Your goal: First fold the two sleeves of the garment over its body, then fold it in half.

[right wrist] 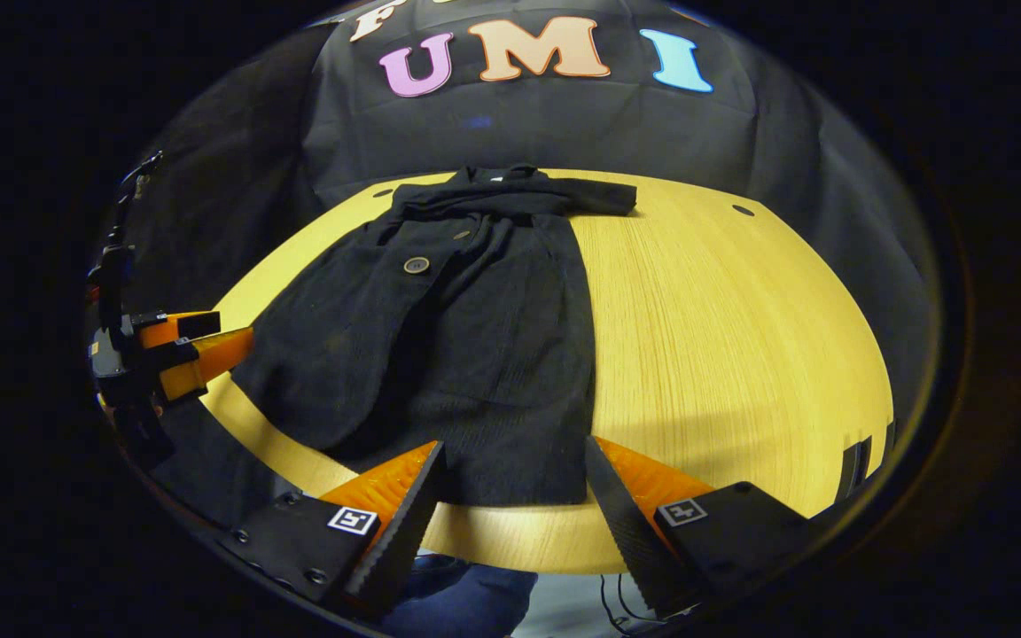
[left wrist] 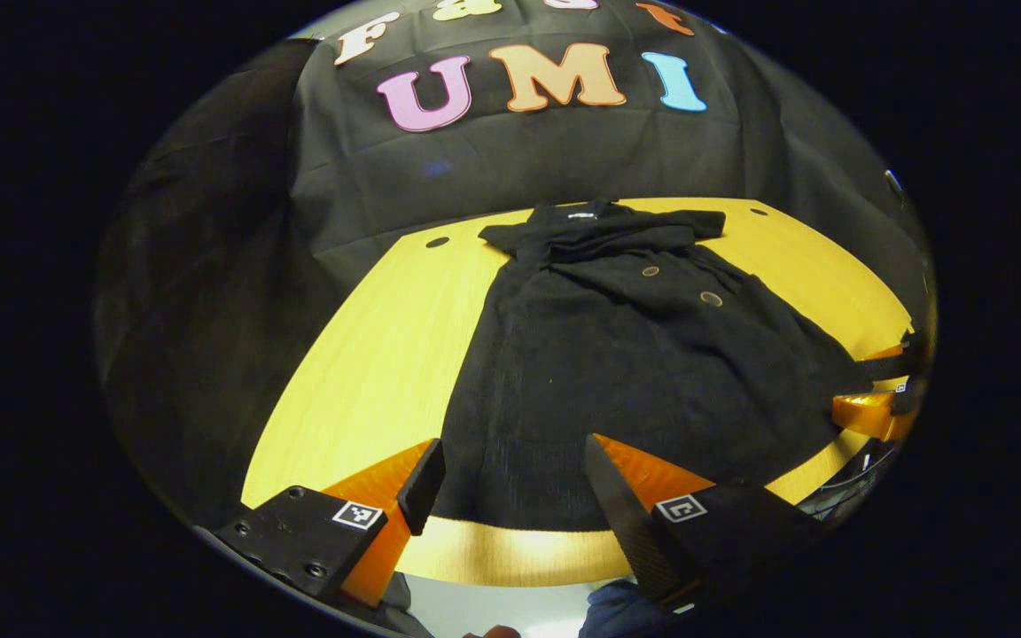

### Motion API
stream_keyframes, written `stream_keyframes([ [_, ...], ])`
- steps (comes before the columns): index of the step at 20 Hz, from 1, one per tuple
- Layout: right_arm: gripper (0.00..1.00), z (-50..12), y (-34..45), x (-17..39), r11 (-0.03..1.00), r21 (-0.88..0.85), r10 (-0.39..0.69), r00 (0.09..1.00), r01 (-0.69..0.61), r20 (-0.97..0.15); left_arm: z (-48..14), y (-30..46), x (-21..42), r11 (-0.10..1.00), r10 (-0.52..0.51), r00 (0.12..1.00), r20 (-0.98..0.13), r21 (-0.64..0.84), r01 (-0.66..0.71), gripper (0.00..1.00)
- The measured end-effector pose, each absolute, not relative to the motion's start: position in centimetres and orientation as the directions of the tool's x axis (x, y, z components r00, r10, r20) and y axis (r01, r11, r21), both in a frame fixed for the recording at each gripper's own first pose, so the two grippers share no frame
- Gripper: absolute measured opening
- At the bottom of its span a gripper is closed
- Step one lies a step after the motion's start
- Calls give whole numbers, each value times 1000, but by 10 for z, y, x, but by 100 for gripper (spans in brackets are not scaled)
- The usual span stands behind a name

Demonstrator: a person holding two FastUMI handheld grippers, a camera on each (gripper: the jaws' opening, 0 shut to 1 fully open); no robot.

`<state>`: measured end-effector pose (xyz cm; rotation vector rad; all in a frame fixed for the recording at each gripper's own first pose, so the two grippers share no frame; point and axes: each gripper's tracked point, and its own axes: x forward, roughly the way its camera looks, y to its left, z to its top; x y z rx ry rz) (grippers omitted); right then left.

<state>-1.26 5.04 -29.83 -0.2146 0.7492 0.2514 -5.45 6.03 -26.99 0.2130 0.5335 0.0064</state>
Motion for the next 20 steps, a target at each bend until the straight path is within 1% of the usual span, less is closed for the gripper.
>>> stream_keyframes([
  [1,98,-301,51,-12,948,-115,137,704,-298,-696,-275,63,-56,979,61,856,-513,199,49,96],
  [2,94,-302,52,-11,947,-120,134,705,-298,-697,-279,66,-57,980,58,854,-516,191,49,96],
  [3,99,-300,53,-9,948,-120,133,709,-294,-692,-283,67,-57,982,51,850,-524,182,54,96],
  [4,99,-301,53,-8,950,-117,131,709,-289,-693,-288,69,-58,982,49,844,-533,179,56,96],
  [9,99,-303,54,-8,957,-110,123,719,-268,-684,-298,72,-58,986,29,837,-547,153,67,96],
  [11,99,-303,54,-8,959,-108,123,726,-263,-676,-298,70,-59,988,8,839,-543,133,76,96],
  [12,99,-303,54,-7,959,-107,123,729,-261,-673,-298,70,-58,989,3,842,-539,125,77,93],
  [16,99,-305,54,-6,961,-102,131,744,-259,-656,-301,69,-60,997,-9,831,-556,58,49,92],
  [19,99,-307,54,-7,964,-97,133,763,-248,-633,-301,68,-60,996,2,836,-548,73,46,92],
  [20,94,-307,54,-8,965,-96,132,768,-244,-627,-300,67,-61,996,2,838,-545,73,45,90],
])
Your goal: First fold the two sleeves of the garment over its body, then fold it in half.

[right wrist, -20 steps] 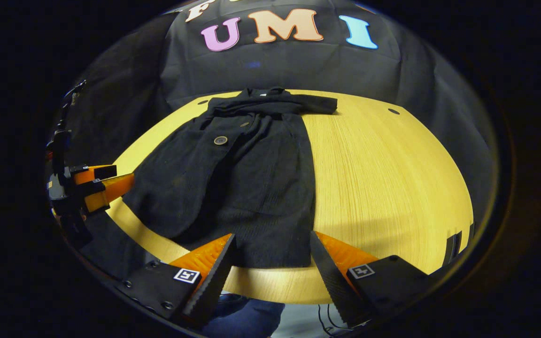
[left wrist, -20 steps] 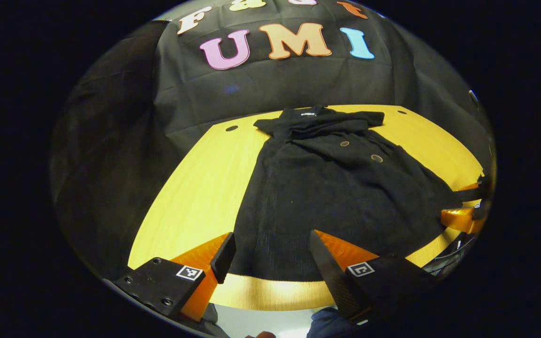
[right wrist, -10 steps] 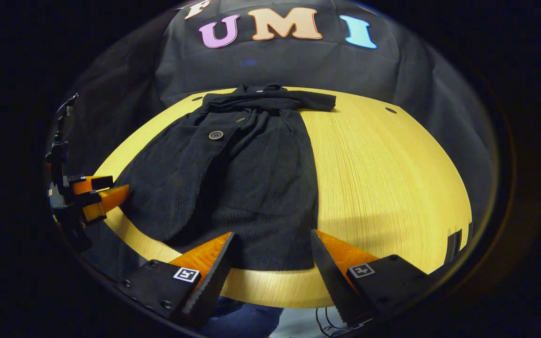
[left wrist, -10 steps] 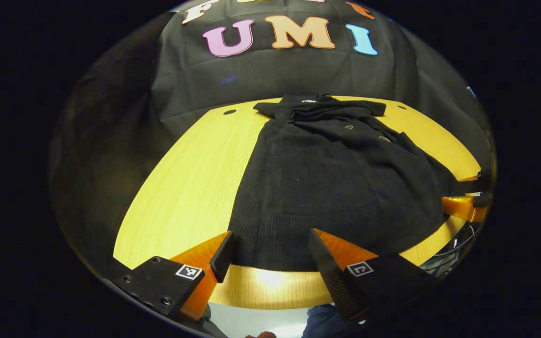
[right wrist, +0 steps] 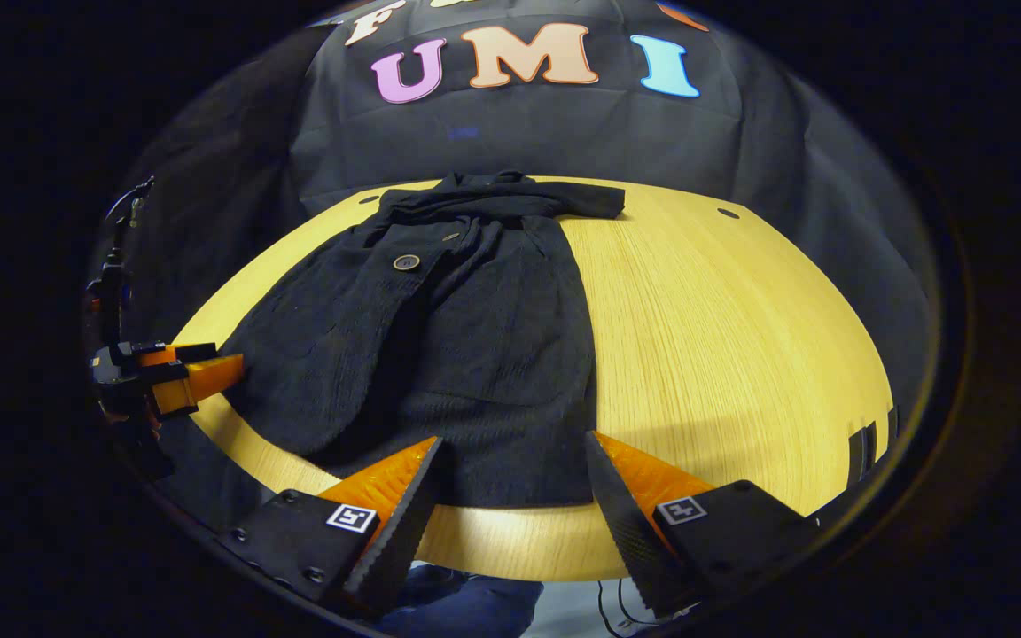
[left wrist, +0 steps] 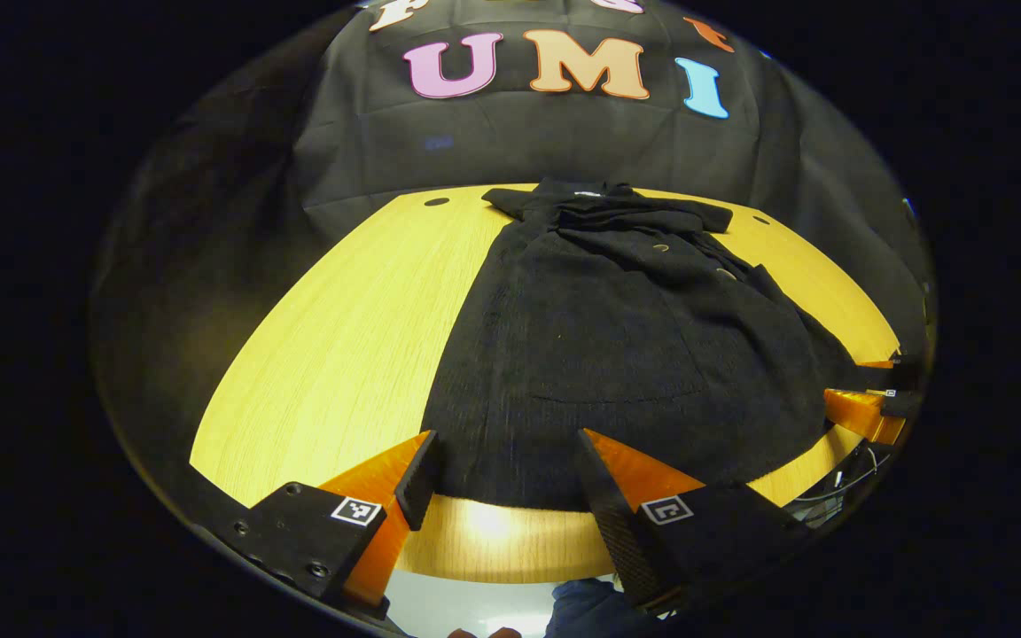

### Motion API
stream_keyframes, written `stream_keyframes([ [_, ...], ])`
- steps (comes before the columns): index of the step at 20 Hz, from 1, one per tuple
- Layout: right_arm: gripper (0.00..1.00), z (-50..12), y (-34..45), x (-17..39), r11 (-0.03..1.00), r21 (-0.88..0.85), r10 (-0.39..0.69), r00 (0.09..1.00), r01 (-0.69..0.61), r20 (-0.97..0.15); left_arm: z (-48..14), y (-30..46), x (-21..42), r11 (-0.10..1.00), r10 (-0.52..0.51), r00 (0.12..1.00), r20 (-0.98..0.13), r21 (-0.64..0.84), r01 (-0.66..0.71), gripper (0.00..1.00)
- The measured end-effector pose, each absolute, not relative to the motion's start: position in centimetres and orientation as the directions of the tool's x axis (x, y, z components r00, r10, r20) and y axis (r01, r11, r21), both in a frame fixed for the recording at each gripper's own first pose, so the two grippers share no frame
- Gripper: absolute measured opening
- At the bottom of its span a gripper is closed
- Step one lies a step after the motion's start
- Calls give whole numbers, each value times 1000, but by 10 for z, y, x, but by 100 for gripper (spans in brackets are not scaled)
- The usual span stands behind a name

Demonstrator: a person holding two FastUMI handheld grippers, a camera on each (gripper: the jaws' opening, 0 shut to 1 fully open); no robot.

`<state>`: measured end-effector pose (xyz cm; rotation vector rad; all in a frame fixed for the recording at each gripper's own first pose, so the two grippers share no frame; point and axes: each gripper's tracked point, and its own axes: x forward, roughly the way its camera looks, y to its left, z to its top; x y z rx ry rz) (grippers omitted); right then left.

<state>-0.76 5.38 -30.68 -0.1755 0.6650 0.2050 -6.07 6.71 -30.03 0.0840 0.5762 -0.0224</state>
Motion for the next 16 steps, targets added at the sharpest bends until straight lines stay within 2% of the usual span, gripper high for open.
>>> stream_keyframes([
  [1,98,-309,55,-9,967,-92,129,771,-237,-623,-300,67,-61,997,5,840,-542,72,41,90],
  [4,93,-309,59,-10,970,-91,123,778,-225,-617,-301,62,-61,997,-2,841,-541,60,41,81],
  [5,89,-311,63,-11,969,-90,128,774,-232,-621,-301,60,-61,997,-12,840,-542,55,50,79],
  [7,73,-311,67,-12,968,-97,120,767,-230,-630,-302,56,-60,996,-30,839,-543,50,68,71],
  [9,67,-310,67,-12,969,-98,113,757,-228,-644,-302,50,-61,995,-53,834,-549,44,92,63],
  [10,68,-309,68,-13,969,-83,126,751,-235,-649,-303,47,-62,993,-64,829,-556,45,107,53],
  [12,58,-309,72,-14,967,-77,137,745,-245,-652,-303,41,-62,992,-70,820,-568,50,119,33],
  [13,53,-310,72,-15,964,-86,138,744,-253,-654,-303,40,-62,991,-71,818,-571,53,123,27],
  [14,53,-310,75,-15,960,-89,142,741,-264,-656,-303,38,-62,990,-76,817,-571,54,129,18],
  [15,46,-311,75,-15,960,-93,141,744,-264,-653,-302,38,-62,990,-78,816,-573,51,130,15],
  [16,45,-311,78,-16,959,-82,155,745,-272,-649,-303,37,-63,990,-86,813,-575,41,133,11],
])
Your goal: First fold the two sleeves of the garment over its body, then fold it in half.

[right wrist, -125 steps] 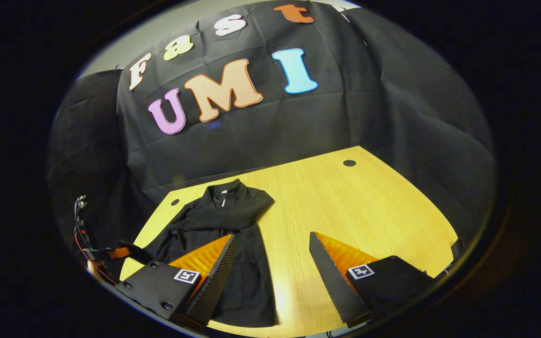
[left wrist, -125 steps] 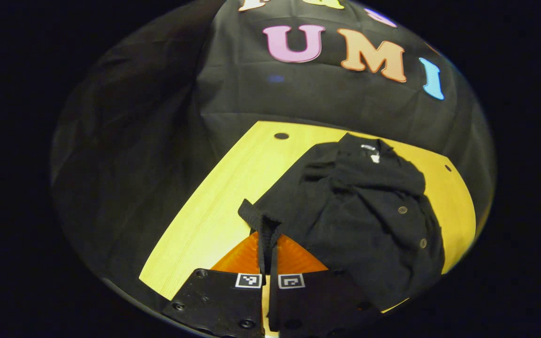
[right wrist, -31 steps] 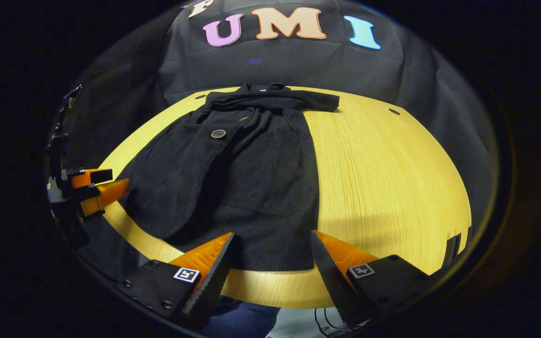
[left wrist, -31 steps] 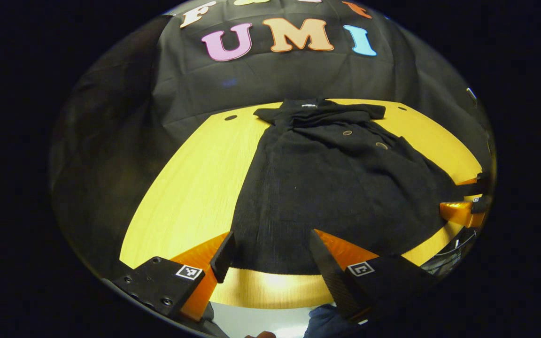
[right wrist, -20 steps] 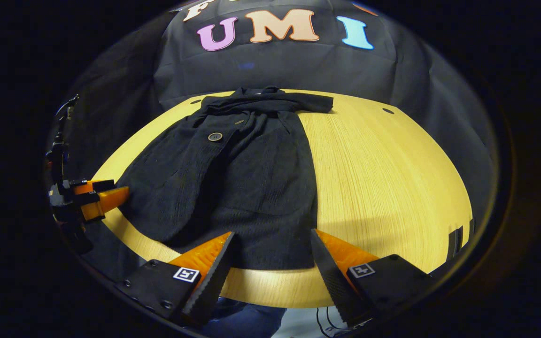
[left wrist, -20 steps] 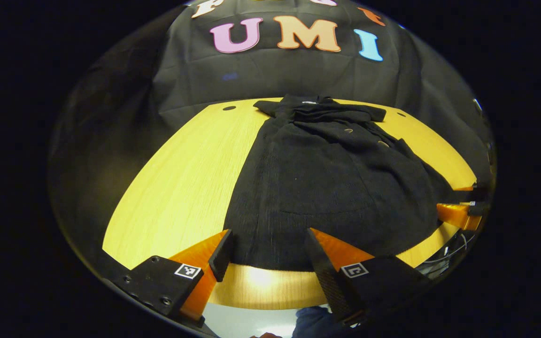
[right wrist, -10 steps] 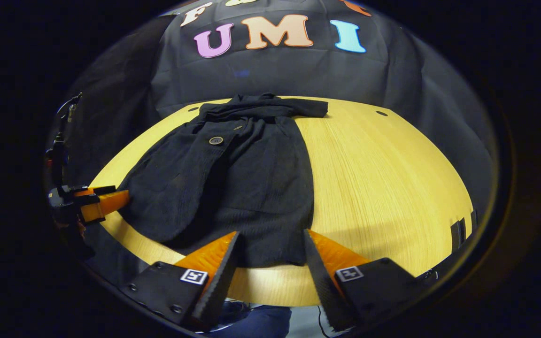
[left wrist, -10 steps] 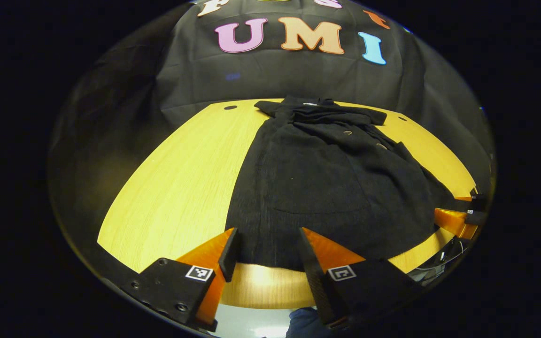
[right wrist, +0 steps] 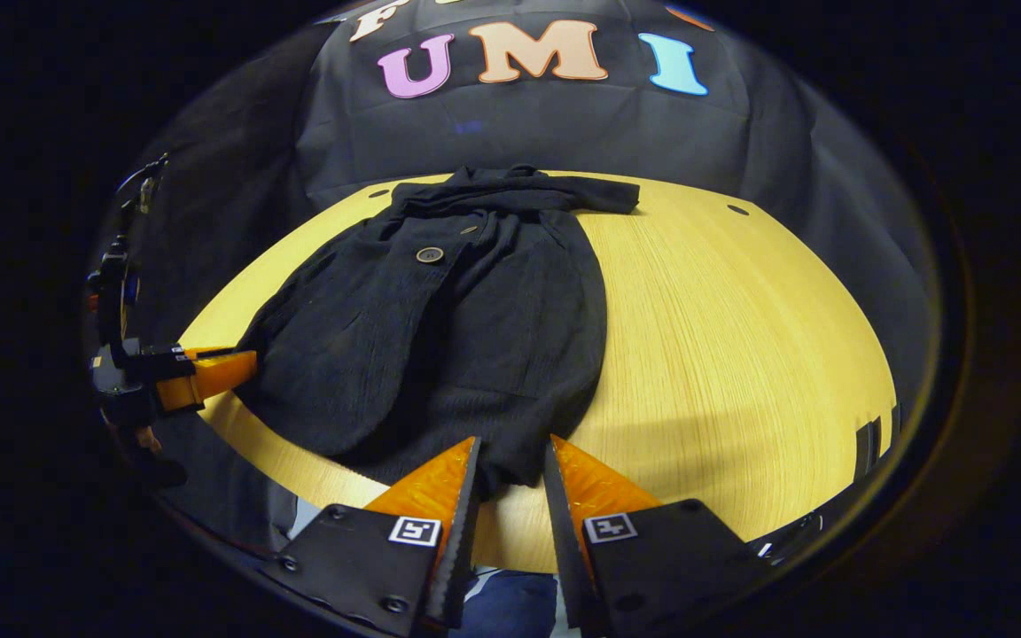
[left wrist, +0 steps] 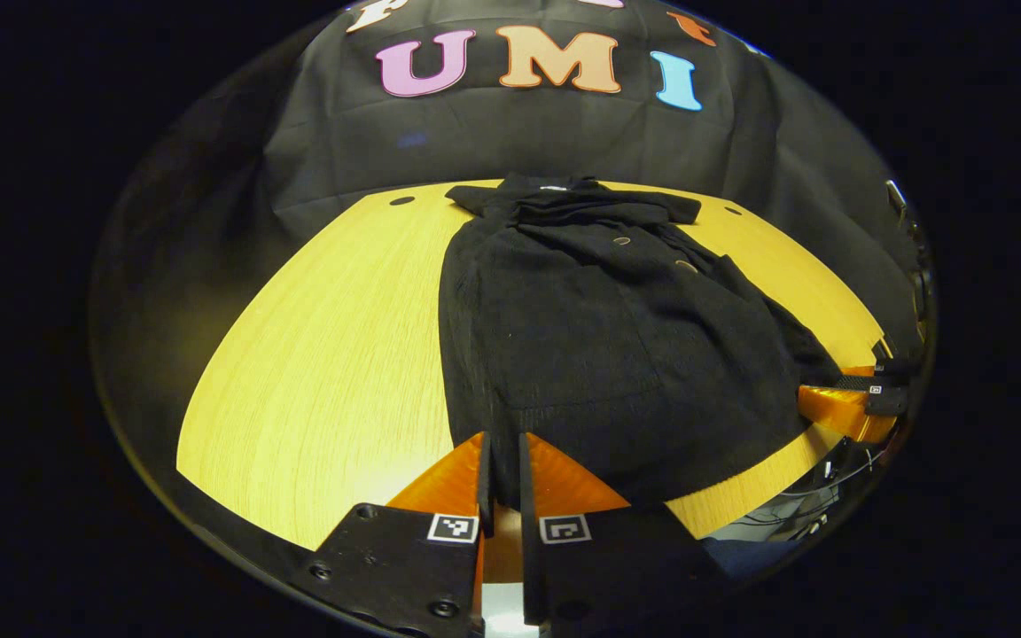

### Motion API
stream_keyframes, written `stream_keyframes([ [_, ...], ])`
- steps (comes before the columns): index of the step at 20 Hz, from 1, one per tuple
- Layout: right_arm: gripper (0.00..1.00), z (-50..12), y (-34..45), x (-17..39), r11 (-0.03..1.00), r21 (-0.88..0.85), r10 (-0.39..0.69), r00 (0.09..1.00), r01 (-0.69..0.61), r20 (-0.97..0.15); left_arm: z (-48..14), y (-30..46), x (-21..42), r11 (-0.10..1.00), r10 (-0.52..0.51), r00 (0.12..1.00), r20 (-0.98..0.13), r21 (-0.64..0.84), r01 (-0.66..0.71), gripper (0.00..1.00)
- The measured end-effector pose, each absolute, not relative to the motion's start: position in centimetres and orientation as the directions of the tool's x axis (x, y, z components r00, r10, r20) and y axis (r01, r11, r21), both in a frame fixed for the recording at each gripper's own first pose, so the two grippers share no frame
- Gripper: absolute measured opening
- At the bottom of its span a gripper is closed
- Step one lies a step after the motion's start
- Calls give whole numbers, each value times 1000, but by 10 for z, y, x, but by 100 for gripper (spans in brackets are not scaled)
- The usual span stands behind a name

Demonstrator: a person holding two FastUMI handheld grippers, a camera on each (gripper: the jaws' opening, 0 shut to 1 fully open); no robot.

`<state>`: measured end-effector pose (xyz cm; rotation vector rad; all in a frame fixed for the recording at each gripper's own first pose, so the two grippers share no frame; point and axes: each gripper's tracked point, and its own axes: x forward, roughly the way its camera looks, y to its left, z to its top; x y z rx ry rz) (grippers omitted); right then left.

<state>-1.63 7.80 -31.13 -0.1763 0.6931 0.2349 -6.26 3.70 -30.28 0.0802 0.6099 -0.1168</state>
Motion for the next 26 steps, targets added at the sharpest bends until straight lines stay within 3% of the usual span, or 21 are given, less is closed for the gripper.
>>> stream_keyframes([
  [3,26,-314,83,-19,959,-58,176,747,-276,-641,-302,38,-64,992,-100,809,-579,7,127,8],
  [11,5,-314,87,-21,975,60,200,717,-216,-667,-303,35,-62,991,-101,801,-590,14,135,4],
  [18,3,-308,87,-21,979,-32,127,724,-201,-678,-301,36,-62,989,-143,786,-602,-55,137,0],
  [26,2,-260,95,-6,981,-12,144,776,-192,-614,-257,37,-43,987,-159,822,-548,-71,143,0],
])
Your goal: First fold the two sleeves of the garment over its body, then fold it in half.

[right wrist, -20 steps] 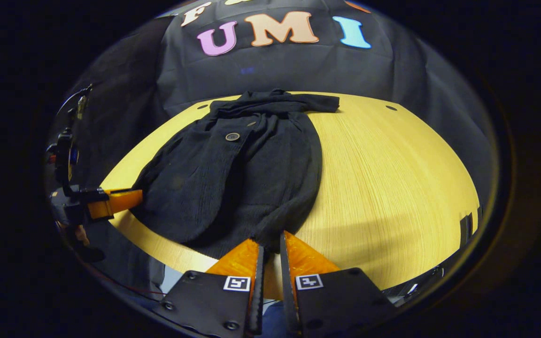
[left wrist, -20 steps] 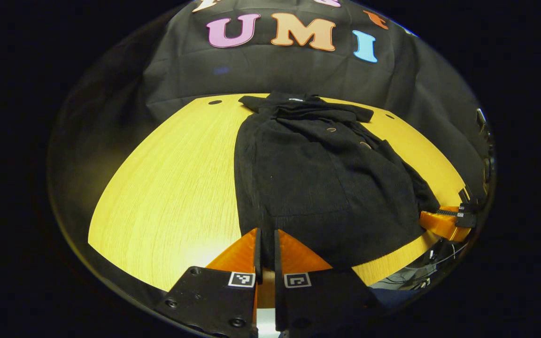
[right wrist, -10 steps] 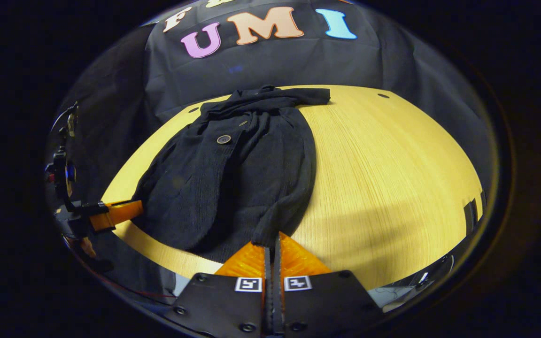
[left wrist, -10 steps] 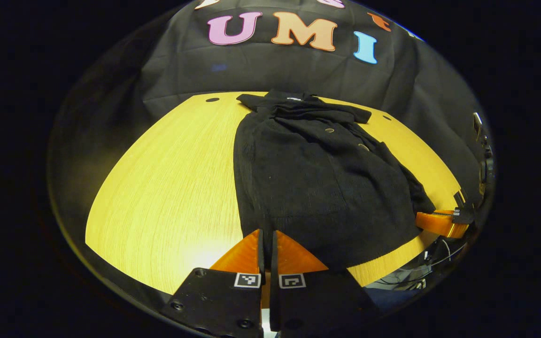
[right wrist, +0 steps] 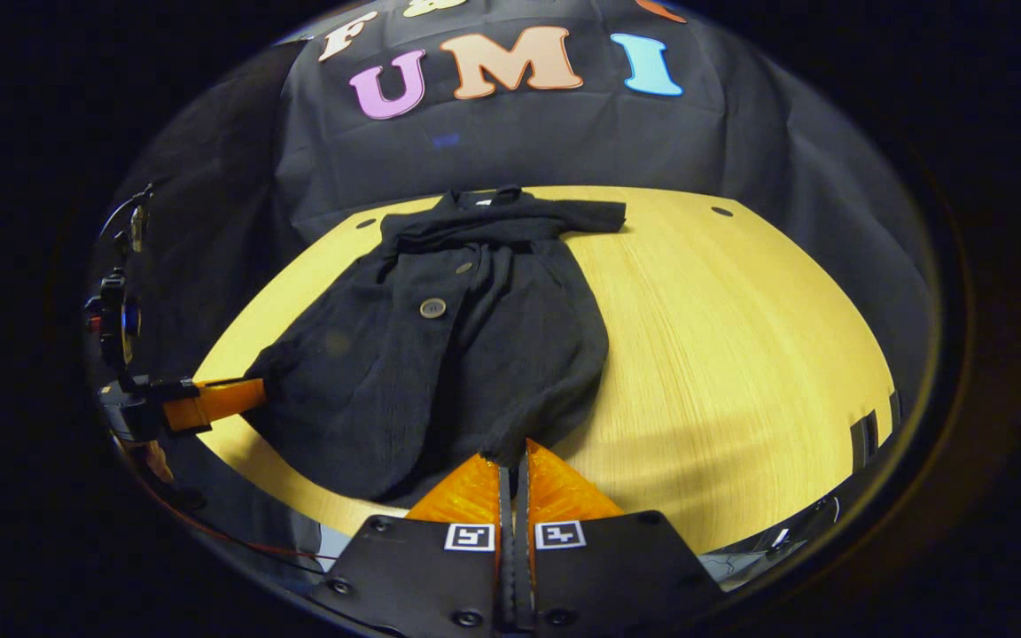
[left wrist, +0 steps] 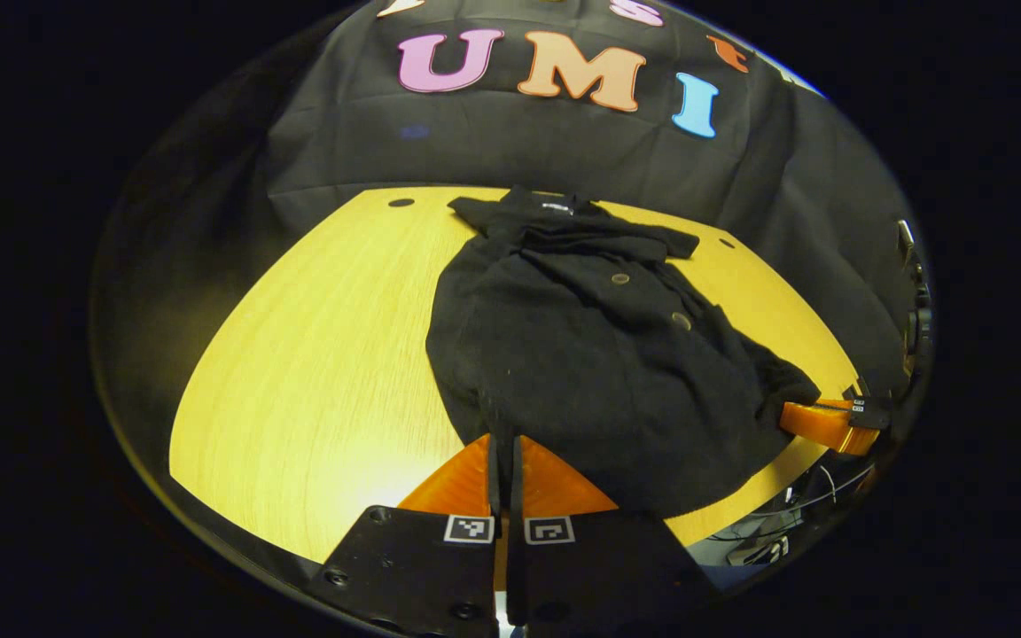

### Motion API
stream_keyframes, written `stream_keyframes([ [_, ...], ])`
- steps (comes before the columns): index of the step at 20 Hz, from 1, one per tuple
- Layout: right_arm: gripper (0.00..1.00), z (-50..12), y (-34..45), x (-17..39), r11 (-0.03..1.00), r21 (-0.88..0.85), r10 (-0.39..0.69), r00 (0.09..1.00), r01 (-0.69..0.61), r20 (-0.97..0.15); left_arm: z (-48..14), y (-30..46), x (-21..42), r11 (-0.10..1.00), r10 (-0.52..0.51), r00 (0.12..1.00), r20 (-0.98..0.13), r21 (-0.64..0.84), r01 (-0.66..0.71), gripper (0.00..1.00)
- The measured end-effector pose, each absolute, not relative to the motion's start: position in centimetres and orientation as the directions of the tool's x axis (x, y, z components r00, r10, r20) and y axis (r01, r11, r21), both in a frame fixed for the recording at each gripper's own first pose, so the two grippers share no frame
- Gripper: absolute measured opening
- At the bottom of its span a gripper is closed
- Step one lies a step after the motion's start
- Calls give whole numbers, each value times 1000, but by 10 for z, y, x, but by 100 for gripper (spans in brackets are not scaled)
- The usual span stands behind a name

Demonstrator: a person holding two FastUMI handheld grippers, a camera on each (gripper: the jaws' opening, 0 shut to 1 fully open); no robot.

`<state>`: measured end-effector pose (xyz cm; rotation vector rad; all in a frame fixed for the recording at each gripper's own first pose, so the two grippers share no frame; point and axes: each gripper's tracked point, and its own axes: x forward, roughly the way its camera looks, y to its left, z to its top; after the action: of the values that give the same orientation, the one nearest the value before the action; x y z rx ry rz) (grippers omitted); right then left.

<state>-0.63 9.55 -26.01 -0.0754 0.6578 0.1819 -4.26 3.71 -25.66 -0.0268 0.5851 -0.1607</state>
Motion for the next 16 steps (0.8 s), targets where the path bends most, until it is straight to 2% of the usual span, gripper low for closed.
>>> stream_keyframes([
  [8,2,-178,102,23,980,-3,170,857,-197,-485,-172,32,-5,984,-180,895,-408,-74,164,0],
  [16,2,-127,102,63,980,4,184,894,-200,-409,-137,30,24,985,-166,916,-366,-23,169,0],
])
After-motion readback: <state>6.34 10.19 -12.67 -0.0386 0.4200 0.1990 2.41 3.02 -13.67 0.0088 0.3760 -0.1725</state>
